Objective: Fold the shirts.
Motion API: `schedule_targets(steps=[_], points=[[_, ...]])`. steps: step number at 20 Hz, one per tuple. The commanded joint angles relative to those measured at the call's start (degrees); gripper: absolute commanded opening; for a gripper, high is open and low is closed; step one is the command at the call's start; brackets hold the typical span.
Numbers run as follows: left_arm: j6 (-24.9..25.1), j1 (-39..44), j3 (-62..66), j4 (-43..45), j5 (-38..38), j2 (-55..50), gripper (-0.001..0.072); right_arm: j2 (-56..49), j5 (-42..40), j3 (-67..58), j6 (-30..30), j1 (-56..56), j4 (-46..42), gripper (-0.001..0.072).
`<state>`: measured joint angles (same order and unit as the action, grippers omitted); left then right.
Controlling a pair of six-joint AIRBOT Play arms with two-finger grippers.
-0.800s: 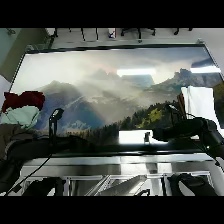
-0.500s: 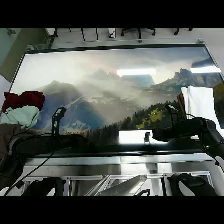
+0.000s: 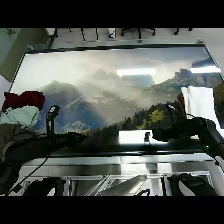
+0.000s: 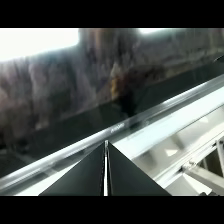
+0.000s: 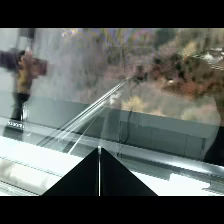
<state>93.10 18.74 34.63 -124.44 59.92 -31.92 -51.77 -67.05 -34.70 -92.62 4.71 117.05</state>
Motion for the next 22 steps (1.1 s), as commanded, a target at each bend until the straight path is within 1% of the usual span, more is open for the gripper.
schedule_targets(steps=[1,3,5,6,8,9,10,11,13,14,17,18,20,22], points=[[0.0,0.0,0.0,0.4,-1.1,4.3,0.0016,0.0,0.0,0.0,0.0,0.0,0.0,0.0025],[-0.1,-0.8,0.0,0.4,-1.5,6.0,0.0016,0.0,0.0,0.0,0.0,0.0,0.0,0.0025],[-0.1,-3.7,0.2,0.6,-1.5,7.2,0.0016,0.0,0.0,0.0,0.0,0.0,0.0,0.0025],[-0.1,-6.1,1.2,3.0,-1.4,7.3,0.0015,0.0,0.0,0.0,0.0,0.0,0.0,0.0026],[0.0,-11.3,6.4,13.6,-0.2,5.9,0.0017,0.0,0.0,0.0,0.0,0.0,0.0,0.0026],[0.1,-14.2,10.6,20.1,0.8,3.8,0.0072,0.0,0.0,0.0,0.0,0.0,0.0,0.0025],[0.7,-16.7,14.7,25.7,1.0,1.1,0.0467,0.0,0.0,0.0,0.0,0.0,0.0,0.0025],[1.1,-19.3,19.0,31.2,0.1,-2.6,0.0699,0.0,0.0,0.0,0.0,0.0,0.0,0.0025],[3.5,-23.8,26.4,39.1,-2.9,-11.6,0.0699,0.0,0.0,0.0,0.0,0.0,0.0,0.0025],[4.0,-25.5,29.6,41.7,-5.1,-16.8,0.0698,0.0,0.0,0.0,0.0,0.0,0.0,0.0026],[4.0,-29.6,38.9,49.0,-14.8,-35.9,0.0698,0.0,0.0,0.0,0.0,0.0,0.0,0.0026],[4.0,-30.4,42.4,51.4,-16.4,-42.5,0.0699,0.0,0.0,0.0,0.0,0.0,0.0,0.0025],[3.9,-32.3,50.2,52.9,-16.2,-55.7,0.0698,0.0,0.0,0.0,0.0,0.0,0.0,0.0026],[3.9,-33.8,57.6,52.9,-13.6,-67.1,0.0698,0.0,0.0,0.0,0.0,0.0,0.0,0.0025]])
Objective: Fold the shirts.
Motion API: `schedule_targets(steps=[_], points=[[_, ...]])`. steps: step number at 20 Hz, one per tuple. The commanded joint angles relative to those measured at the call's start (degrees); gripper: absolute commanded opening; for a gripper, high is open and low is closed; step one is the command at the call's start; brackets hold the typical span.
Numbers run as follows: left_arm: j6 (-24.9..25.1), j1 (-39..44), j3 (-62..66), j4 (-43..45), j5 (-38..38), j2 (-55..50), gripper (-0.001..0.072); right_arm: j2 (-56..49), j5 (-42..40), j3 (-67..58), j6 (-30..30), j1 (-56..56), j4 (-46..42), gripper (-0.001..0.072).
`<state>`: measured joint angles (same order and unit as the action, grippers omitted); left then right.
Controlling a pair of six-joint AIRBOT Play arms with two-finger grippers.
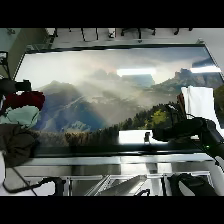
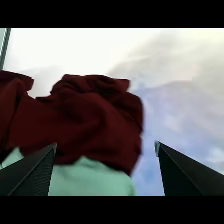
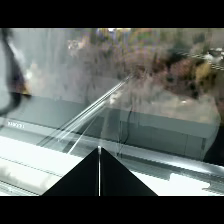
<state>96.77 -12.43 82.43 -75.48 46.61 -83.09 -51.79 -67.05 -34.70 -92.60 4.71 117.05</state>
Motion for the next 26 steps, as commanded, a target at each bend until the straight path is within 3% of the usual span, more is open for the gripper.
schedule_targets(steps=[1,8,9,10,11,15,21,26], points=[[0.3,-3.2,13.3,4.0,1.3,-20.8,0.0698,0.0,0.0,0.0,0.0,0.0,0.0,0.0025],[0.2,-4.2,26.3,3.9,8.4,-36.3,0.0682,0.0,0.0,0.0,0.0,0.1,0.7,0.0026],[0.3,-4.2,27.3,4.0,10.6,-37.1,0.0484,0.0,-0.1,0.0,0.0,0.1,0.9,0.0025],[0.3,-4.2,28.3,3.9,13.2,-37.6,0.0118,0.0,-0.2,0.0,0.0,0.1,1.9,0.0025],[0.3,-4.2,29.1,3.9,15.0,-37.8,0.0016,0.0,-0.2,0.0,0.0,0.1,3.3,0.0025],[-3.8,-3.1,35.5,0.6,19.5,-35.8,0.0015,0.0,-0.6,0.0,3.4,0.1,8.6,0.0026],[-1.4,7.7,37.8,-22.7,16.7,-16.5,0.0015,0.0,1.0,-3.8,5.0,0.0,13.1,0.0025],[-3.5,22.1,30.8,-33.0,25.4,-3.9,0.0015,0.1,2.4,-19.4,-4.5,-2.8,12.6,0.0026]])
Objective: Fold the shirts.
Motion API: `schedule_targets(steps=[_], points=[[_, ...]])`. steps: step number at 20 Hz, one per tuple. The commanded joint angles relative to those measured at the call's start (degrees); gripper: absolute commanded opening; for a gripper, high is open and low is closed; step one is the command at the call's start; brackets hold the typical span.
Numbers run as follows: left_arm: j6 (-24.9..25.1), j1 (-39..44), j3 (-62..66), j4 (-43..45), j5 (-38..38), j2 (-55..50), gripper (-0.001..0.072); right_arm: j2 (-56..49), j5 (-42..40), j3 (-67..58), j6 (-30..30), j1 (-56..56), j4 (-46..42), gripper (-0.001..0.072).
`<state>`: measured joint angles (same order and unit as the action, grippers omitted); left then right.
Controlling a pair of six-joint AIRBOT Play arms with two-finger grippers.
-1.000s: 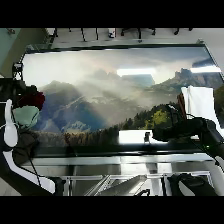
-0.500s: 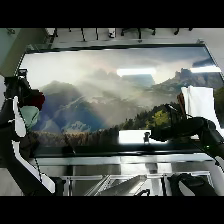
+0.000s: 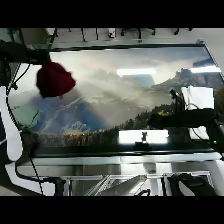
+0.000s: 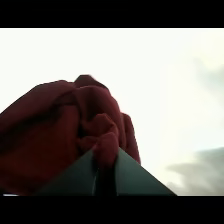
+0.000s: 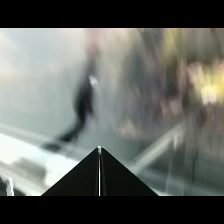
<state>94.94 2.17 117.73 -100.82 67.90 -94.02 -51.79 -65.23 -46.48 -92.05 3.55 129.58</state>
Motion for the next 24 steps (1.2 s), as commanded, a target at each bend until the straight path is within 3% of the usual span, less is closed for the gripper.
schedule_targets(steps=[1,2,3,4,5,7,9,10,11,12,13,14,17,19,22,24], points=[[-2.7,10.4,-8.0,-7.6,4.7,9.0,0.0015,0.0,0.6,-10.3,-5.7,-2.9,0.1,0.0031],[-4.0,13.6,-12.0,-7.6,4.9,10.9,0.0015,0.0,0.6,-12.6,-5.7,-4.2,0.1,0.0035],[-4.9,16.6,-15.8,-7.6,4.6,12.5,0.0015,0.0,0.5,-14.1,-5.7,-5.5,0.1,0.0154],[-5.9,19.9,-19.7,-7.6,4.2,13.7,0.0015,0.0,0.5,-14.8,-5.7,-7.0,0.1,0.0415],[-7.0,22.7,-23.5,-7.6,3.6,14.5,0.0015,0.0,0.1,-14.8,-5.7,-8.1,0.1,0.0467],[-9.0,27.7,-30.1,-7.6,1.9,14.8,0.0015,-1.2,-2.1,-14.8,-5.7,-9.7,0.1,0.0397],[-10.3,31.7,-35.9,-7.8,-0.9,14.7,0.0016,-3.3,-4.4,-14.8,-5.7,-10.5,0.0,0.0398],[-11.8,32.9,-37.9,-7.8,-1.7,14.5,0.0016,-4.6,-5.1,-14.8,-6.8,-10.5,0.0,0.0408],[-13.2,33.7,-40.0,-7.8,-2.3,14.5,0.0017,-6.3,-5.5,-14.8,-7.8,-10.5,-0.1,0.0483],[-13.4,33.8,-41.0,-7.9,-1.6,14.5,0.0165,-8.0,-6.0,-14.8,-7.9,-10.5,-0.1,0.0543],[-13.4,33.4,-41.3,-7.8,0.3,14.5,0.0552,-10.0,-6.6,-14.8,-7.9,-10.5,-0.1,0.0543],[-13.7,32.4,-40.4,-7.8,3.6,14.6,0.0699,-12.1,-7.0,-14.8,-7.9,-10.5,-0.1,0.0542],[-13.5,27.8,-37.5,-1.0,15.5,15.8,0.0698,-18.9,-8.7,-14.8,-7.9,-10.3,-0.1,0.0543],[-13.6,25.3,-42.7,4.2,15.9,20.4,0.0698,-23.4,-8.9,-14.7,-9.0,-9.8,-0.1,0.0542],[-15.0,21.2,-57.5,4.2,4.3,28.0,0.0698,-30.1,-8.5,-14.6,-9.2,-7.1,0.0,0.0543],[-14.8,17.4,-66.8,-2.4,-7.1,30.2,0.0697,-34.3,-6.5,-14.6,-9.2,-4.6,0.2,0.0542]])
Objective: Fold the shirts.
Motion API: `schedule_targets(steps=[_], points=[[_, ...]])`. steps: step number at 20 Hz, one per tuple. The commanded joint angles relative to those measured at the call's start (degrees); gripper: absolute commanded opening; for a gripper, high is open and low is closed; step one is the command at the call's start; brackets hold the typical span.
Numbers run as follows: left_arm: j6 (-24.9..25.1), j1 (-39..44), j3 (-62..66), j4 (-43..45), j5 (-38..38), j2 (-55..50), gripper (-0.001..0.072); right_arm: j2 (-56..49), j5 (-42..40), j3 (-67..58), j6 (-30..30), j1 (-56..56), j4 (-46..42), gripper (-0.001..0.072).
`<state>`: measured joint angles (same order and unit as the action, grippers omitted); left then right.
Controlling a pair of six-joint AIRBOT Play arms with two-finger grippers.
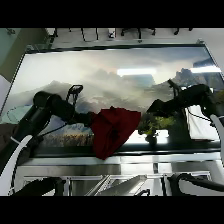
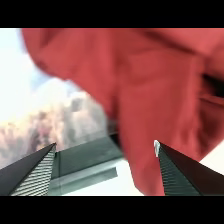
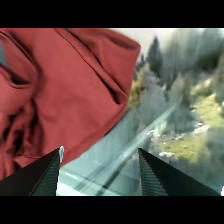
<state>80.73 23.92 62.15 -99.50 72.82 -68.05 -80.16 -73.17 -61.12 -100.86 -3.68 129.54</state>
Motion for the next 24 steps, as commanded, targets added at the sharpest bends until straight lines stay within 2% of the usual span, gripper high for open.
schedule_targets(steps=[1,3,5,7,9,11,12,13,14,15,16,17,18,21,24], points=[[1.0,-6.3,-14.3,-7.9,-16.7,4.0,0.0697,-7.5,3.0,0.0,-0.4,3.8,0.2,0.0542],[5.4,-9.7,-17.7,-16.9,-24.5,1.2,0.0697,-9.9,6.0,0.0,-0.3,6.0,0.9,0.0542],[9.4,-11.3,-17.2,-22.7,-28.3,-3.3,0.0697,-11.5,8.6,-0.1,-0.3,7.6,1.3,0.0540],[9.5,-11.3,-14.5,-23.2,-28.8,-8.0,0.0697,-12.7,10.8,-0.2,-0.3,8.2,1.7,0.0539],[9.6,-10.6,-11.4,-23.3,-28.2,-12.2,0.0696,-13.4,12.3,-0.2,-0.3,8.3,2.6,0.0455],[9.7,-8.7,-9.0,-23.1,-27.6,-15.4,0.0672,-13.8,13.5,-0.2,-0.3,8.5,3.0,0.0434],[9.7,-7.8,-8.2,-23.1,-27.2,-16.9,0.0504,-14.0,13.5,-0.2,-0.3,8.5,3.2,0.0433],[9.7,-7.2,-7.8,-23.1,-27.1,-17.9,0.0461,-14.2,13.5,-0.2,-0.3,8.5,3.2,0.0432],[9.7,-6.8,-7.7,-23.1,-27.2,-18.8,0.0460,-14.3,13.5,-0.2,-0.3,8.5,3.2,0.0373],[9.6,-6.8,-7.7,-23.2,-27.2,-19.4,0.0424,-14.3,13.5,-0.2,-0.4,8.5,3.2,0.0198],[9.6,-6.8,-7.7,-23.1,-26.9,-19.5,0.0206,-14.3,13.5,-0.2,-0.4,8.5,3.2,0.0055],[9.6,-7.1,-7.7,-23.2,-27.0,-18.9,0.0106,-14.3,13.5,-0.2,-0.4,8.5,3.2,0.0024],[9.7,-7.6,-7.7,-23.1,-27.0,-17.8,0.0016,-14.3,13.5,-0.3,-1.2,8.5,3.7,0.0023],[9.7,-10.4,-6.6,-23.1,-28.5,-10.1,0.0015,-13.2,13.1,-3.3,-1.6,8.2,5.2,0.0023],[9.7,-15.2,0.2,-23.1,-26.0,0.2,0.0015,-8.6,9.2,-13.3,-1.5,6.8,5.7,0.0023]])
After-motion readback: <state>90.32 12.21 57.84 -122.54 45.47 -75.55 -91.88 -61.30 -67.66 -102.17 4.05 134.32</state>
